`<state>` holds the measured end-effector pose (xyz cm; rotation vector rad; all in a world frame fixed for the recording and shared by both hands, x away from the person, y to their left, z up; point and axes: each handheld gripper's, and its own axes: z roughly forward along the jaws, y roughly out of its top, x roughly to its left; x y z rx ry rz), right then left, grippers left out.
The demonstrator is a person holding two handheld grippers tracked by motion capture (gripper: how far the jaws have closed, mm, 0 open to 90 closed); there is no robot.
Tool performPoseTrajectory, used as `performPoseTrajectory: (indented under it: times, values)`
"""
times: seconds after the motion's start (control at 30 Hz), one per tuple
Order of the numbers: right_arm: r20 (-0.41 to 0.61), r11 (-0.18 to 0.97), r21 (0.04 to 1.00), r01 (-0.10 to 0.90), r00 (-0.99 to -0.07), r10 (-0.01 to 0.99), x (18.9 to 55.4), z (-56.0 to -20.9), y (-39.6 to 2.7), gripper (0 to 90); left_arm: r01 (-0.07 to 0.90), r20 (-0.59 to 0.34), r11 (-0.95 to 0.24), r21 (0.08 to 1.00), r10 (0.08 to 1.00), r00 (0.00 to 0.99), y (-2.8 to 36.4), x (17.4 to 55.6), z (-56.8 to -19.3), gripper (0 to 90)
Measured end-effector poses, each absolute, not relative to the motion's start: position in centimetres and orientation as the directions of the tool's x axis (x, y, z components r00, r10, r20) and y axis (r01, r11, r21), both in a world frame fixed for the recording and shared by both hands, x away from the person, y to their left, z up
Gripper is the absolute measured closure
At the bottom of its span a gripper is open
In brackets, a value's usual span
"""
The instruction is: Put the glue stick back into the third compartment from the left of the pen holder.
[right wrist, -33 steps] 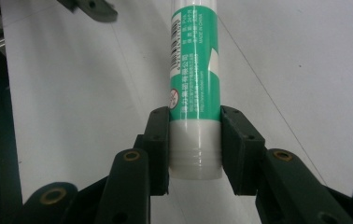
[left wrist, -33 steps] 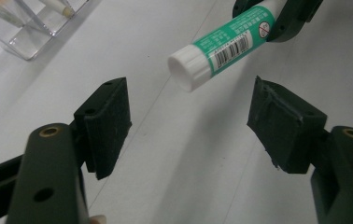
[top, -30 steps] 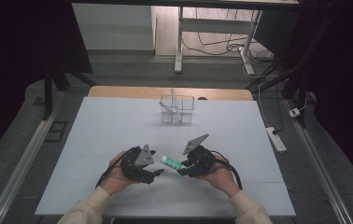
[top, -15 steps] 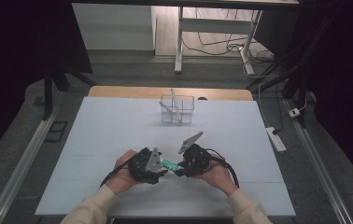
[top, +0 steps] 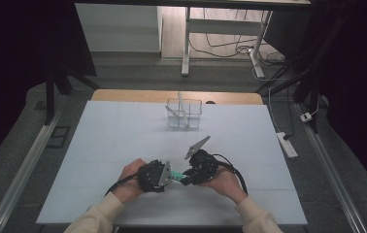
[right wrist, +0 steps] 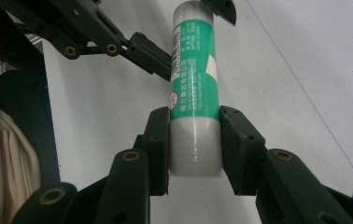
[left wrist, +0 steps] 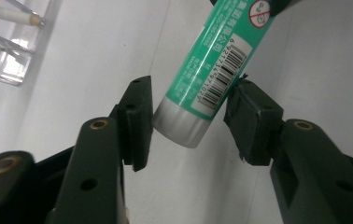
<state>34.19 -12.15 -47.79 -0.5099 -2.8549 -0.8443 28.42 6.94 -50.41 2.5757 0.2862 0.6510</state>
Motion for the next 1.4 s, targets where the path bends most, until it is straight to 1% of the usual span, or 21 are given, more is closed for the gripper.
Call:
performPoseTrajectory:
  times: [0.07, 0.13, 0.23, 0.3, 0.37, 0.43, 0.57, 0.73, 0.87, 1.17, 1.3, 1.4]
  values:
    - [0.223, 0.781, 0.502, 0.371, -0.928, 0.297, 34.1, -47.7, -12.2, 64.1, 0.083, 0.391, -0.878, 0.471, 0.292, 0.873, 7.0, 28.5, -50.6, 55.8]
    - [0.229, 0.769, 0.519, 0.374, -0.927, 0.296, 34.2, -47.4, -12.4, 63.7, 0.082, 0.374, -0.882, 0.464, 0.278, 0.885, 7.0, 28.5, -50.7, 59.5]
    - [0.220, 0.731, 0.580, 0.360, -0.933, 0.285, 34.4, -47.0, -12.9, 62.2, 0.084, 0.345, -0.877, 0.474, 0.273, 0.898, 7.1, 28.6, -50.8, 63.7]
    - [0.223, 0.711, 0.599, 0.369, -0.929, 0.295, 34.4, -46.8, -13.1, 60.8, 0.087, 0.334, -0.875, 0.477, 0.272, 0.903, 7.2, 28.7, -50.7, 65.2]
    - [0.219, 0.685, 0.623, 0.377, -0.925, 0.310, 34.5, -46.6, -13.3, 58.9, 0.105, 0.302, -0.854, 0.509, 0.291, 0.908, 7.4, 28.7, -50.6, 65.9]
    - [0.214, 0.666, 0.642, 0.380, -0.923, 0.321, 34.5, -46.6, -13.5, 57.5, 0.110, 0.293, -0.848, 0.518, 0.297, 0.909, 7.5, 28.8, -50.6, 66.1]
    - [0.197, 0.612, 0.696, 0.377, -0.919, 0.341, 34.5, -46.3, -13.7, 50.1, 0.121, 0.281, -0.841, 0.527, 0.307, 0.909, 7.8, 29.0, -50.7, 66.2]
    - [0.163, 0.503, 0.790, 0.349, -0.912, 0.377, 34.4, -45.4, -14.9, 42.1, 0.163, 0.251, -0.803, 0.573, 0.361, 0.898, 8.6, 29.4, -50.4, 66.2]
    - [0.138, 0.431, 0.844, 0.320, -0.905, 0.401, 34.3, -45.3, -15.9, 37.1, 0.203, 0.218, -0.761, 0.616, 0.412, 0.885, 9.5, 29.9, -50.1, 66.2]
    - [0.145, 0.365, 0.875, 0.317, -0.892, 0.429, 34.1, -46.1, -17.2, 34.0, 0.260, 0.139, -0.660, 0.704, 0.488, 0.862, 10.7, 30.4, -49.7, 66.2]
    - [0.153, 0.358, 0.877, 0.321, -0.892, 0.426, 34.0, -46.6, -16.9, 32.9, 0.279, 0.097, -0.618, 0.735, 0.503, 0.859, 10.8, 30.5, -49.5, 66.2]
    - [0.154, 0.361, 0.876, 0.320, -0.894, 0.420, 33.9, -46.8, -16.4, 32.8, 0.278, 0.089, -0.608, 0.744, 0.502, 0.860, 10.7, 30.5, -49.5, 66.1]
